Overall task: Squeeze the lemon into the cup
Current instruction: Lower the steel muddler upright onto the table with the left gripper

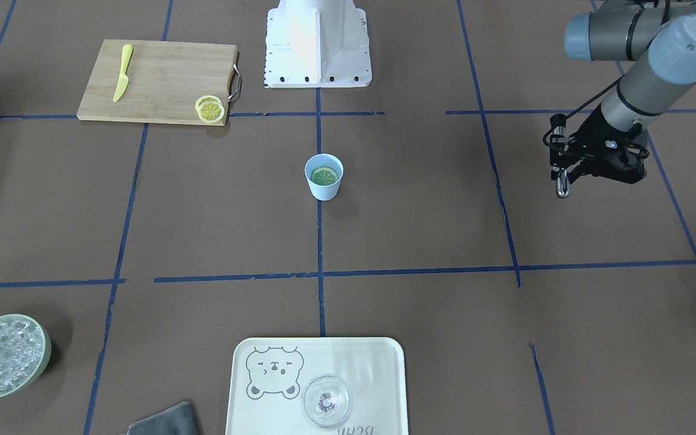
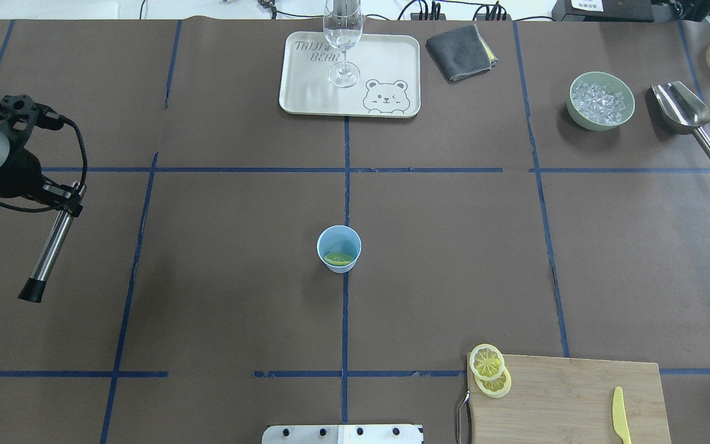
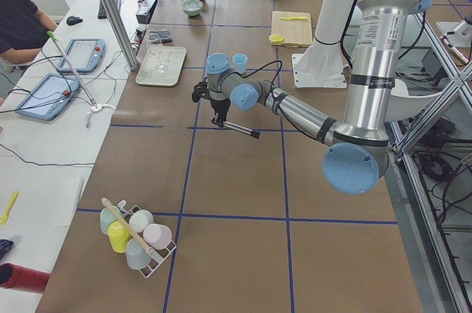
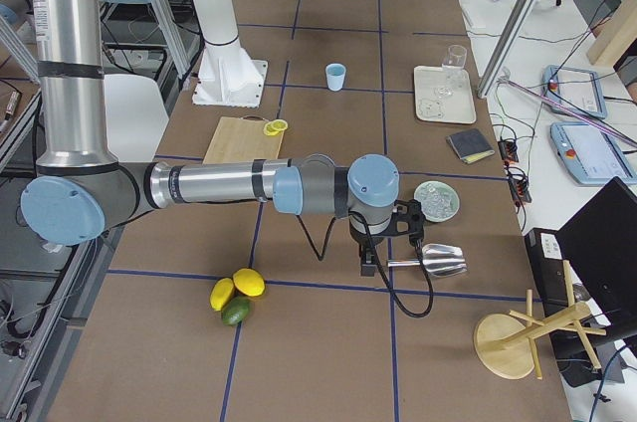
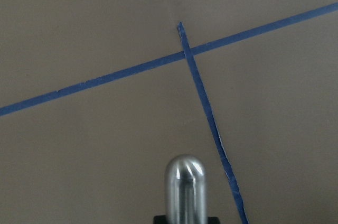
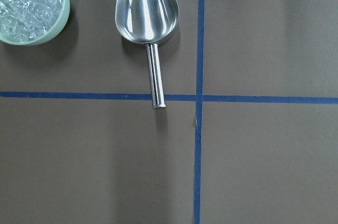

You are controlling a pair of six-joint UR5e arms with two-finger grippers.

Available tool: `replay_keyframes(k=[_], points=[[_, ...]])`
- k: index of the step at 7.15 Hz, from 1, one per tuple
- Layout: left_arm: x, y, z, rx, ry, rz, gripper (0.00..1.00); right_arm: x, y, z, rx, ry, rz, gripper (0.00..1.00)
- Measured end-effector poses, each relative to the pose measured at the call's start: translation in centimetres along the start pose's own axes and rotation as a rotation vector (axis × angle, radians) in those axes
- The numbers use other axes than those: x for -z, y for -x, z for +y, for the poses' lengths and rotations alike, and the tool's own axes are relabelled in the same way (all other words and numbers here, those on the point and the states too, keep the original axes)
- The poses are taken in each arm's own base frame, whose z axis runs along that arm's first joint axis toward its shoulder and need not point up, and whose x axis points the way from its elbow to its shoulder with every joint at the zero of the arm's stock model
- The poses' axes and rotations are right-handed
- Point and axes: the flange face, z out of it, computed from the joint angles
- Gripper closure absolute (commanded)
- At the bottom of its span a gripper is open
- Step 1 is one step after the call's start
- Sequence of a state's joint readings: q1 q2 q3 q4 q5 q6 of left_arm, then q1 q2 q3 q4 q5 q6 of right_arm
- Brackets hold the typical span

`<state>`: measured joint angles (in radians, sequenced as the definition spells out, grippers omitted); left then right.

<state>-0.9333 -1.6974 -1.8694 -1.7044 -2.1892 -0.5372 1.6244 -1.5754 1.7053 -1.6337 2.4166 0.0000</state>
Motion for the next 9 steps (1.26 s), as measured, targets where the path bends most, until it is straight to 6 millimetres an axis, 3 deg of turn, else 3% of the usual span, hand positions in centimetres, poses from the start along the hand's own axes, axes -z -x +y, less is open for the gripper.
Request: replay_keyframes(k=[2, 7, 9], points=[[-1.6, 0.0, -1.2, 0.038, 0.051, -0.022, 1.00, 0.2, 0.2, 0.0, 0.004, -0.003, 0.000, 0.00], [-3.3, 1.6, -1.6, 0.074, 0.057, -0.094, 1.00, 1.8, 2.0, -0.1, 0.041, -0.037, 0.003, 0.00], [-4.8, 2.3, -2.2, 0.191, 0.070, -0.119, 1.00, 2.2, 2.4, -0.1, 0.048, -0.044, 0.005, 0.00]])
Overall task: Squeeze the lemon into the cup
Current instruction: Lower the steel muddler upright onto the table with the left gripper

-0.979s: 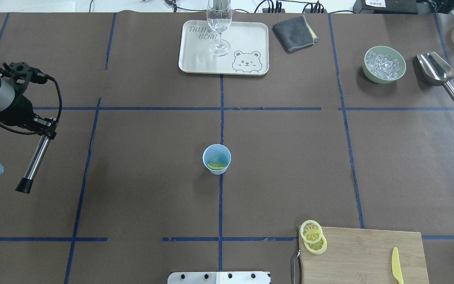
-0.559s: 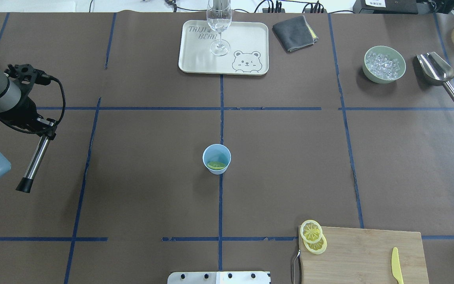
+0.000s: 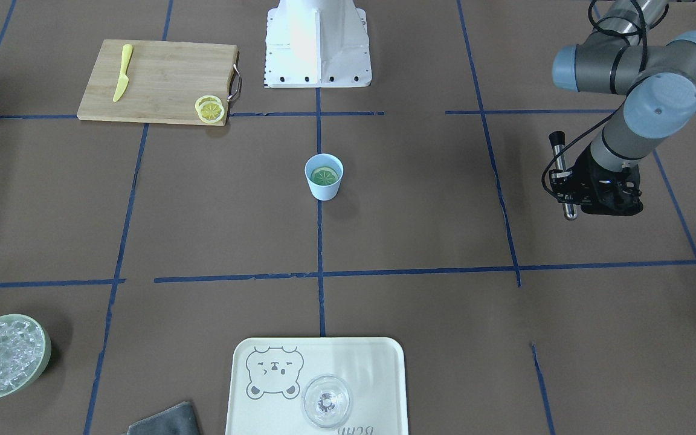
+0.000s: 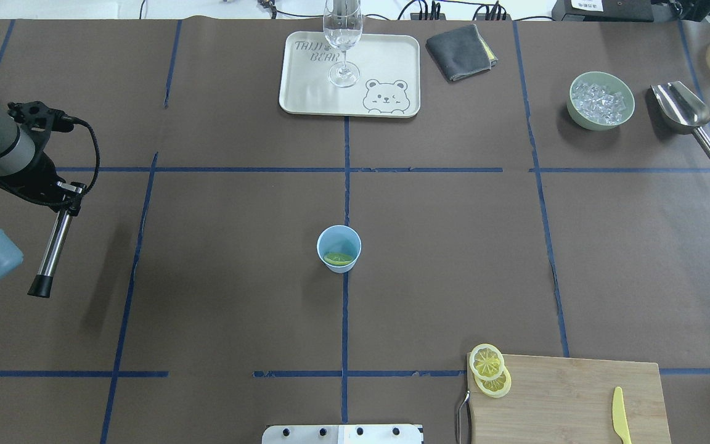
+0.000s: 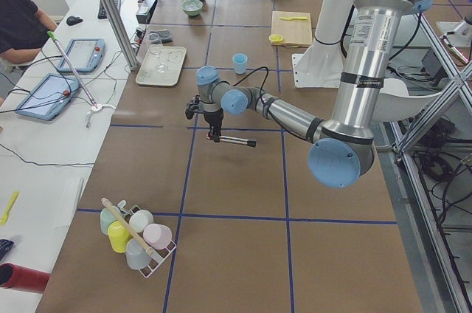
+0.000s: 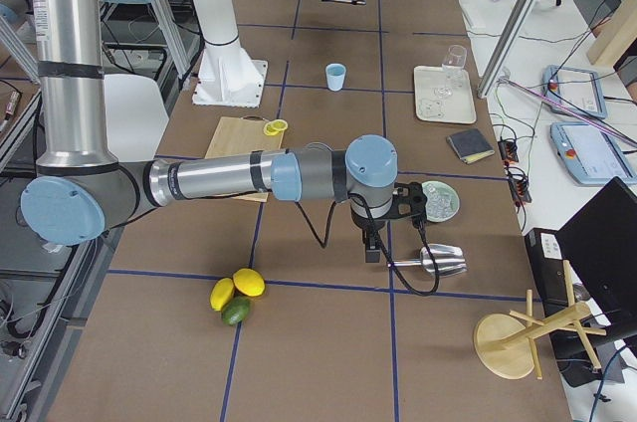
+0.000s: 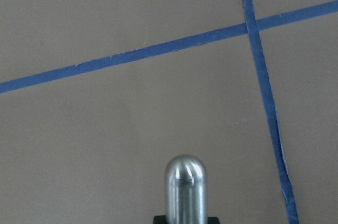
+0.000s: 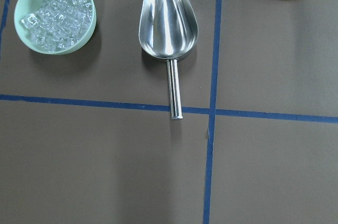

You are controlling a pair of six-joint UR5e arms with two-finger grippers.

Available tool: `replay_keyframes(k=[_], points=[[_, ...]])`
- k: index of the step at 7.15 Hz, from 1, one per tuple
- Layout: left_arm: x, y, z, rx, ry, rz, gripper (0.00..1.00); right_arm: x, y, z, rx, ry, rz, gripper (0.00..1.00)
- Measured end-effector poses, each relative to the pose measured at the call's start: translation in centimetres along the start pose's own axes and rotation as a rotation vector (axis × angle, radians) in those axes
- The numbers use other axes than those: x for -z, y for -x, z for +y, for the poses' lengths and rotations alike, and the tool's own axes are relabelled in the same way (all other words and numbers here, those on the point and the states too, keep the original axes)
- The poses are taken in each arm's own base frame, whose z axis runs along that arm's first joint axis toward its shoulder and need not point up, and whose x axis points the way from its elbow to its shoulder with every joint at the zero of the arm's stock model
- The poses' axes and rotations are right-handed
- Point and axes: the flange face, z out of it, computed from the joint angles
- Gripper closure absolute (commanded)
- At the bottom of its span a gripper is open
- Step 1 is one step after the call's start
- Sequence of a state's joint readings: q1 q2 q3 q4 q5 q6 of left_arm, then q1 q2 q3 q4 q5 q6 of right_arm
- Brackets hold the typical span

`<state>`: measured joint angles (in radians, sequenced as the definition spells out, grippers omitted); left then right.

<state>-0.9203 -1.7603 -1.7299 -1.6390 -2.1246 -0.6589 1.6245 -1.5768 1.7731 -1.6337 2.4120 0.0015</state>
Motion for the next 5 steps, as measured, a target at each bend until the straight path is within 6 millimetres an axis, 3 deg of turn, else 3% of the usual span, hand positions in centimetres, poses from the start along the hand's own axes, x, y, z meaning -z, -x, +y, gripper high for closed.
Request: replay_keyframes(k=[2, 5], points=[[-1.3, -0.8, -0.6, 0.088, 0.022, -0.005, 1.00, 0.1, 0.1, 0.0, 0.001, -0.001, 0.000, 0.00], [-3.8, -2.8, -0.6, 0.085, 0.057, -0.014, 1.00, 0.1, 0.1, 0.0, 0.001, -0.001, 0.001, 0.00]])
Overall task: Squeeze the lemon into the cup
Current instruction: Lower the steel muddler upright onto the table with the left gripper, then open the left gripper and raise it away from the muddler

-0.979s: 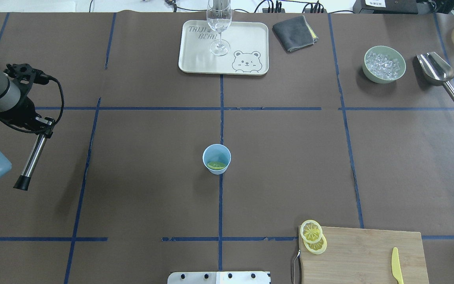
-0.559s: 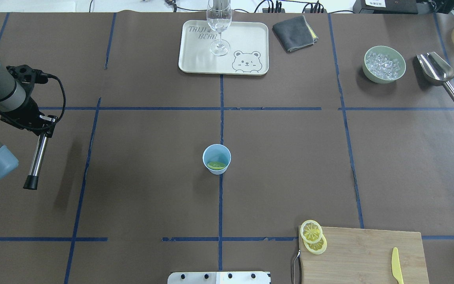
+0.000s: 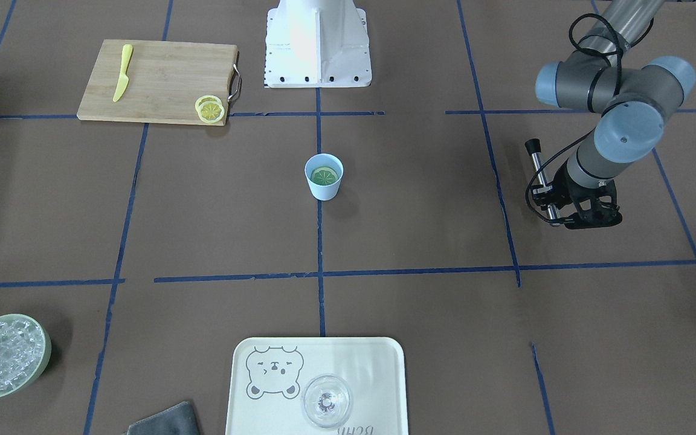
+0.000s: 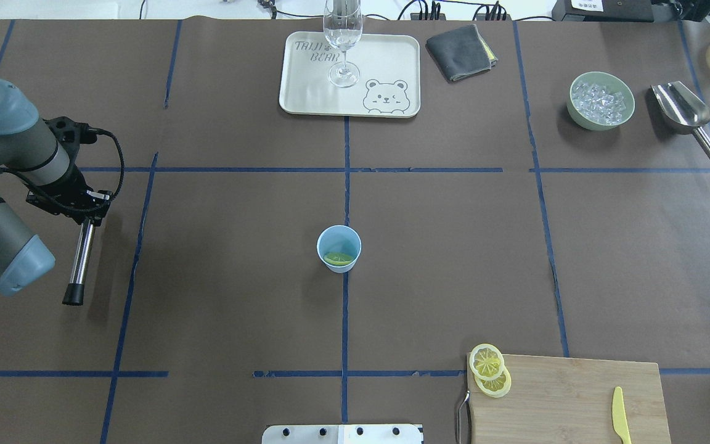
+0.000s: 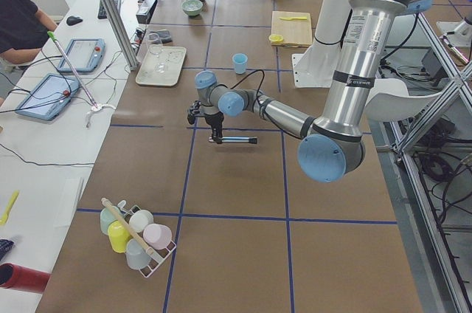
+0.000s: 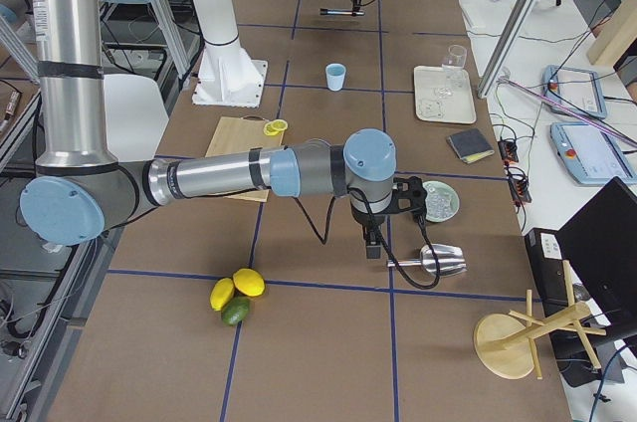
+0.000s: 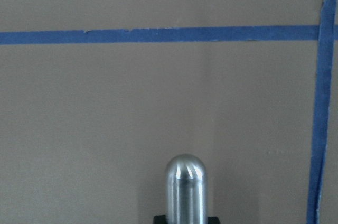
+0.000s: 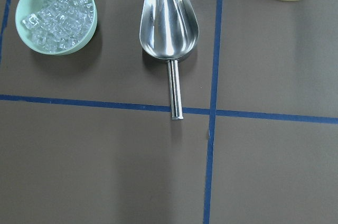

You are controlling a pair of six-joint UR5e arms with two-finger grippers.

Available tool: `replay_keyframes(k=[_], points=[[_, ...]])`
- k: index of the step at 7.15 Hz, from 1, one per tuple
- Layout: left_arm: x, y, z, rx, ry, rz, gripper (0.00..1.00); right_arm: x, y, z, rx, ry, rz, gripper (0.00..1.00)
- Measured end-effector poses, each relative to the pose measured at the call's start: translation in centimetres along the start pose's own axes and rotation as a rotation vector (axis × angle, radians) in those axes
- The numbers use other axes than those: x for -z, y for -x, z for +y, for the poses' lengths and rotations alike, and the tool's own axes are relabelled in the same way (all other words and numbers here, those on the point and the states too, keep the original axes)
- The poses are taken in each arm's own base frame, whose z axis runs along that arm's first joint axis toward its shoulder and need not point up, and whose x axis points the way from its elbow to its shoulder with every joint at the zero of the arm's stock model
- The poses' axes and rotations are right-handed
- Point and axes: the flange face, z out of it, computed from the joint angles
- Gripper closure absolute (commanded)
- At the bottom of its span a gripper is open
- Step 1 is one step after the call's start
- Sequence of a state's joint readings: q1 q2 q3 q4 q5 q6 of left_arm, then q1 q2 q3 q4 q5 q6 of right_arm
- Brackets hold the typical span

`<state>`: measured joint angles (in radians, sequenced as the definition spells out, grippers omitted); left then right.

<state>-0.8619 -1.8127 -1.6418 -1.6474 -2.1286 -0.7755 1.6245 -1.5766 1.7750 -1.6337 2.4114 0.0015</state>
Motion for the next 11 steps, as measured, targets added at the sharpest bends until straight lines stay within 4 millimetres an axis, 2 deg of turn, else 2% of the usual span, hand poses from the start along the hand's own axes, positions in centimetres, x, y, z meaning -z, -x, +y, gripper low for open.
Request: replay_keyframes(k=[1, 2, 5, 7, 8, 9, 11], points=[[-0.4, -0.2, 0.0, -0.006, 0.004, -0.003, 0.73, 0.0, 0.0, 0.0, 0.000, 0.000, 0.000, 0.00], [-0.7, -0.2, 0.0, -0.009, 0.008, -0.007, 0.01, 0.0, 0.0, 0.0, 0.001, -0.001, 0.000, 0.00], [-1.4, 0.2, 0.0, -0.008, 0.017, -0.019, 0.00, 0.1, 0.1, -0.1, 0.003, -0.003, 0.000, 0.00], [-0.6, 0.1, 0.0, -0.014, 0.005, -0.015, 0.00, 0.2, 0.2, -0.3, 0.005, -0.004, 0.000, 0.00], [0.6, 0.4, -0.2, -0.017, -0.014, -0.006, 0.00, 0.2, 0.2, -0.2, 0.004, -0.003, 0.000, 0.00], [3.0, 1.3, -0.8, -0.039, -0.043, 0.002, 0.00, 0.1, 0.1, -0.1, 0.002, -0.002, 0.000, 0.00], [9.6, 4.4, -2.2, -0.121, -0.092, -0.011, 0.00, -0.1, -0.1, 0.1, -0.003, 0.003, 0.000, 0.00]])
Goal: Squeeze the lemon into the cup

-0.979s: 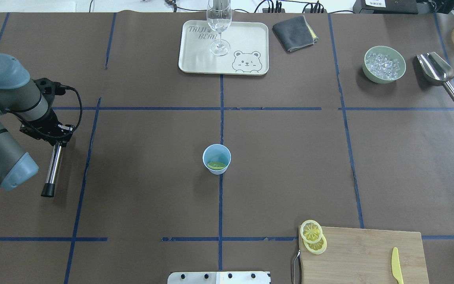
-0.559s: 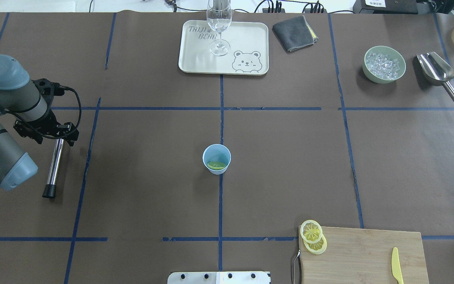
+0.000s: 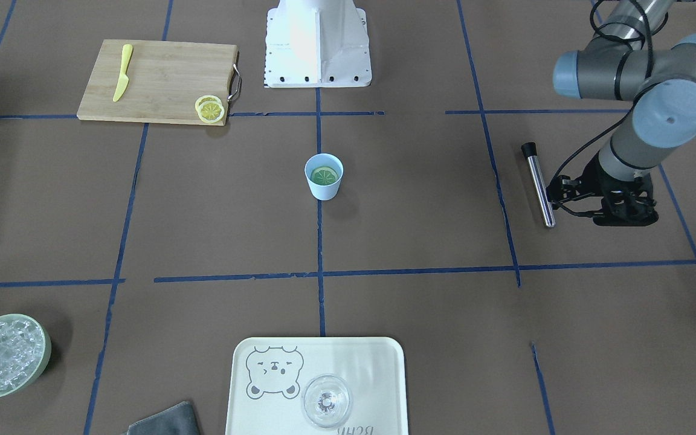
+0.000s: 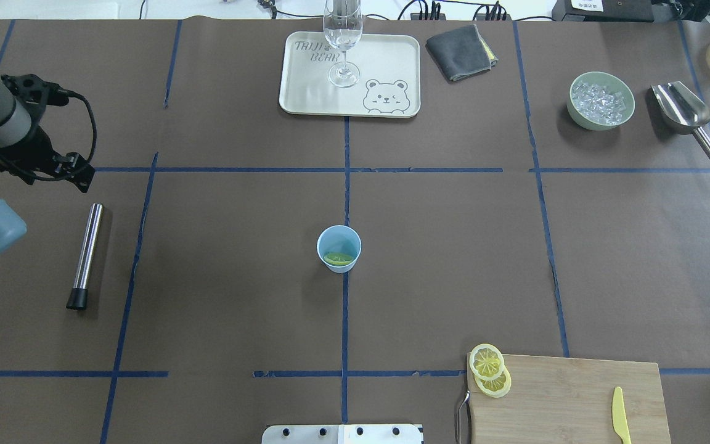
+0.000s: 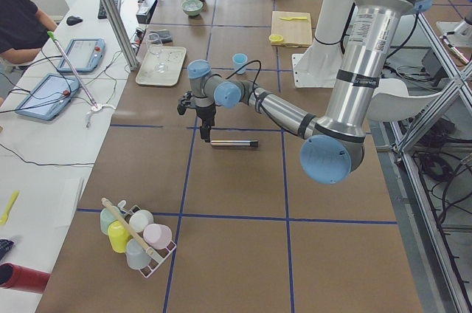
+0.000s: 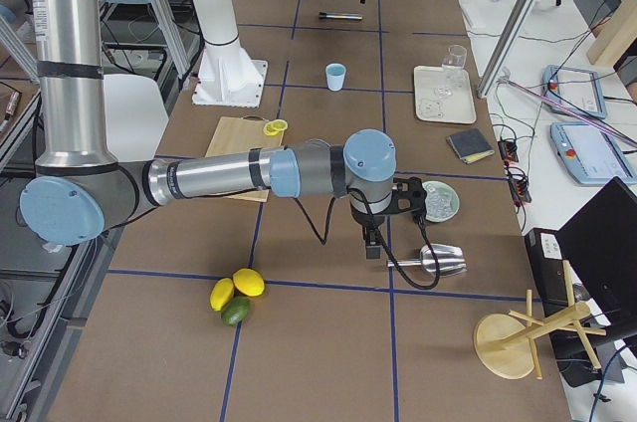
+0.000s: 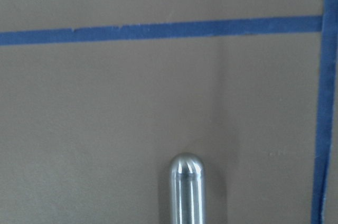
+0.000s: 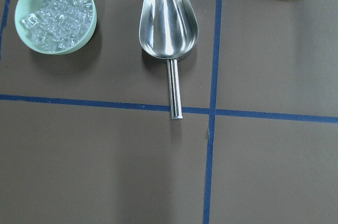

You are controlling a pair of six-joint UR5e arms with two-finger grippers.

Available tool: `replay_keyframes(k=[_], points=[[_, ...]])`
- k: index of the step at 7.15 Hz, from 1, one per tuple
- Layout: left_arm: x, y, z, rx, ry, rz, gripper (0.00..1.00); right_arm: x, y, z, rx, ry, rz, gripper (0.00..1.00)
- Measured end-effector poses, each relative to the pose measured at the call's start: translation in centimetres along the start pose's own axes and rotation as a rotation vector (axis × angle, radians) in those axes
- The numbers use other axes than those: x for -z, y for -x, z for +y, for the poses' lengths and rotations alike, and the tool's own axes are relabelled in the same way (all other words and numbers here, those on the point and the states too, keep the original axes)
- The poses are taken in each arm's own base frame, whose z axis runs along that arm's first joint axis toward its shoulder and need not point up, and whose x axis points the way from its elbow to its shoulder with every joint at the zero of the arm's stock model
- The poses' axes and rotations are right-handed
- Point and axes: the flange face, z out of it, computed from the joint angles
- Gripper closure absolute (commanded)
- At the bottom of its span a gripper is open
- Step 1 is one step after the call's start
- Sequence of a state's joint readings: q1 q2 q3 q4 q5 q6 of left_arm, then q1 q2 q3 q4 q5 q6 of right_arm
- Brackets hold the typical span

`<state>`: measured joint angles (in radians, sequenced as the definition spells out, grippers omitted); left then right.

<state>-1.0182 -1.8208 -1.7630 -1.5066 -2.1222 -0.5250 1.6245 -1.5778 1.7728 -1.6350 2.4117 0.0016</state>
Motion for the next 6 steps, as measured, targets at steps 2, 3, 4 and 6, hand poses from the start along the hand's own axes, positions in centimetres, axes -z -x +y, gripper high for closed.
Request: replay_keyframes(k=[2, 3, 4, 6], points=[[6.0, 7.2, -1.0, -0.095, -0.065, -0.013, 0.00, -0.5, -0.5, 0.5, -0.014, 0.011, -0.003, 0.00], [7.5, 11.9, -0.4, -0.127, -0.073, 0.001, 0.00, -0.9, -0.9, 0.9, -0.025, 0.021, -0.006, 0.00], [8.1, 16.9, 0.8, -0.140, -0.073, 0.032, 0.00, -1.4, -1.5, 1.5, -0.041, 0.035, -0.007, 0.00], [7.8, 25.4, 3.8, -0.144, -0.064, 0.051, 0.00, -3.2, -3.5, 2.5, -0.079, 0.071, -0.005, 0.00]])
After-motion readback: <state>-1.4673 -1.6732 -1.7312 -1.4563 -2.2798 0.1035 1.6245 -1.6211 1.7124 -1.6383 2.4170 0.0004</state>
